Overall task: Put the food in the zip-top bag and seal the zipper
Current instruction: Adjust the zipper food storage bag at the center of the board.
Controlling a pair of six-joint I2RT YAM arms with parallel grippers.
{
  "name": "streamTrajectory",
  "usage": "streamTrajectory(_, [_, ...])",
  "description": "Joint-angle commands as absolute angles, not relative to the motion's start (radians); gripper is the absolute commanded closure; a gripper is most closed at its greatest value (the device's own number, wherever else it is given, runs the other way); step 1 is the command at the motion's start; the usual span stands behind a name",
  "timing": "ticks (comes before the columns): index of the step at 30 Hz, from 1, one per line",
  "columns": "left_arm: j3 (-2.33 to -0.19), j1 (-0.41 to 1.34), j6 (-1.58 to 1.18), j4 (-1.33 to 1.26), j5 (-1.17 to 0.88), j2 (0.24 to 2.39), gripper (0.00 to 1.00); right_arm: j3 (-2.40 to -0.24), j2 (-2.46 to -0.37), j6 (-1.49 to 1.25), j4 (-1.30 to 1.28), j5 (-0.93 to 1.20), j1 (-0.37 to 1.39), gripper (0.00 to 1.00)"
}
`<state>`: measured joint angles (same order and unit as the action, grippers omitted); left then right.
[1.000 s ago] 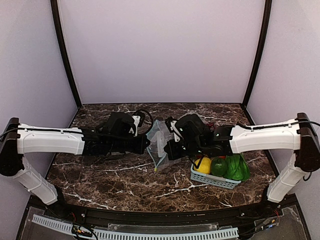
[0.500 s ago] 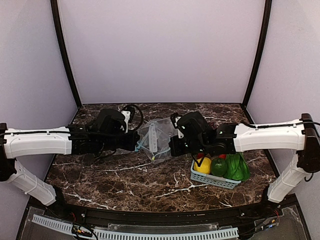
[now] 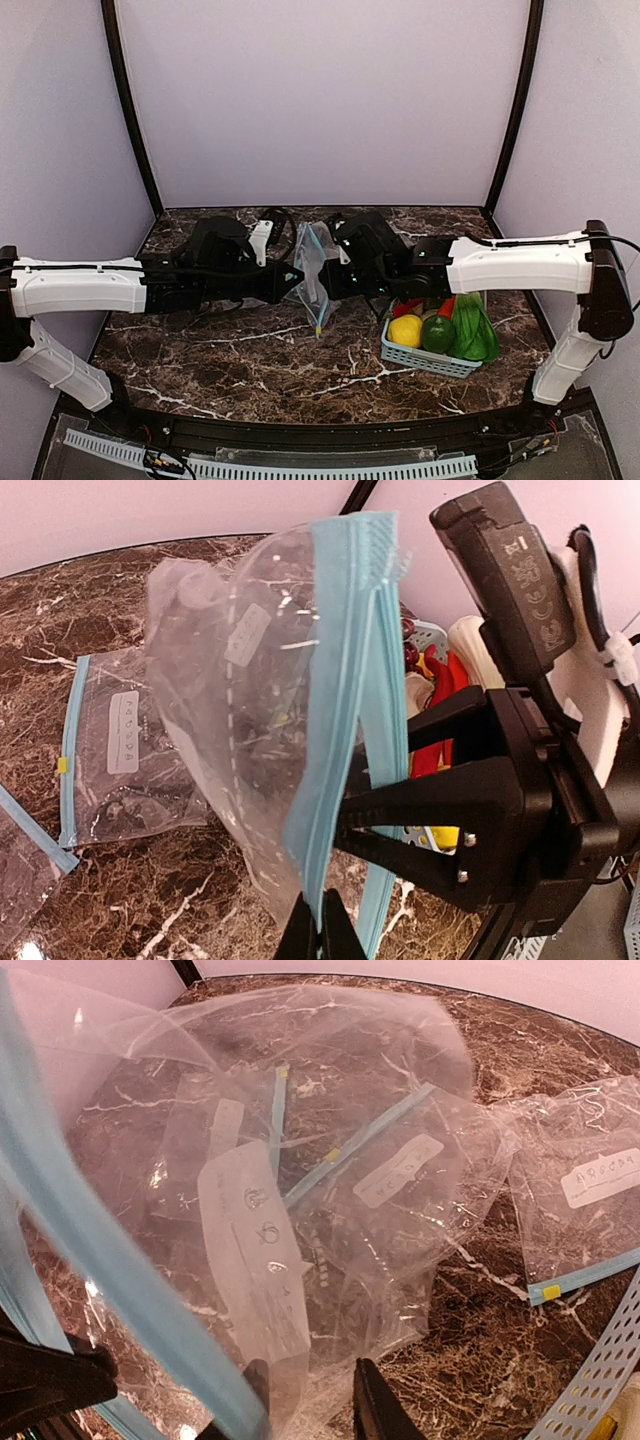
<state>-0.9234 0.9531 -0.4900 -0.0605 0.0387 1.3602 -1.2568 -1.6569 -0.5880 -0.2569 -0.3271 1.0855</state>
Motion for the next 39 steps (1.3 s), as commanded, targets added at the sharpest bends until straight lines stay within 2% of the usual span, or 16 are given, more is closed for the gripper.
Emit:
streamTrajectory(1, [-0.901, 0.958, -0.5, -0.105, 0.006, 1.361, 0.99, -1.293, -1.692, -0.567, -0.254, -0.338, 1.097, 0.68])
streamTrajectory(5, [-0.899, 0.957, -0.501, -0.107, 0.003, 1.361, 0.99, -1.298, -1.714, -0.564, -0.245, -0.339, 1.096, 0.56])
streamTrajectory(11, [-0.892, 0.958, -0.515, -0.113, 0.003, 1.347, 0.99, -1.362, -1.794, -0.626, -0.345, -0.495, 1.096, 0.28])
streamTrajectory(15, [-0.903, 0.958, -0.503, -0.024, 0.089, 1.317, 0.99, -1.408, -1.838, -0.659, -0.425, -0.585, 1.094, 0.18])
streamTrajectory(25, [-0.948, 0.958, -0.451, 0.313, 0.373, 1.228, 0.99, -1.336, -1.783, -0.69, -0.443, -0.591, 1.043, 0.15])
streamTrajectory(31, [-0.976, 0.958, -0.42, 0.43, 0.482, 1.191, 0.99, -1.297, -1.745, -0.713, -0.463, -0.581, 1.021, 0.15])
streamTrajectory(34, [-0.977, 0.958, -0.367, 0.406, 0.432, 1.188, 0.99, -1.308, -1.748, -0.695, -0.461, -0.554, 1.021, 0.15])
streamTrajectory(39, [-0.992, 0.958, -0.337, 0.315, 0.23, 1.234, 0.99, -1.321, -1.764, -0.626, -0.394, -0.445, 1.02, 0.12])
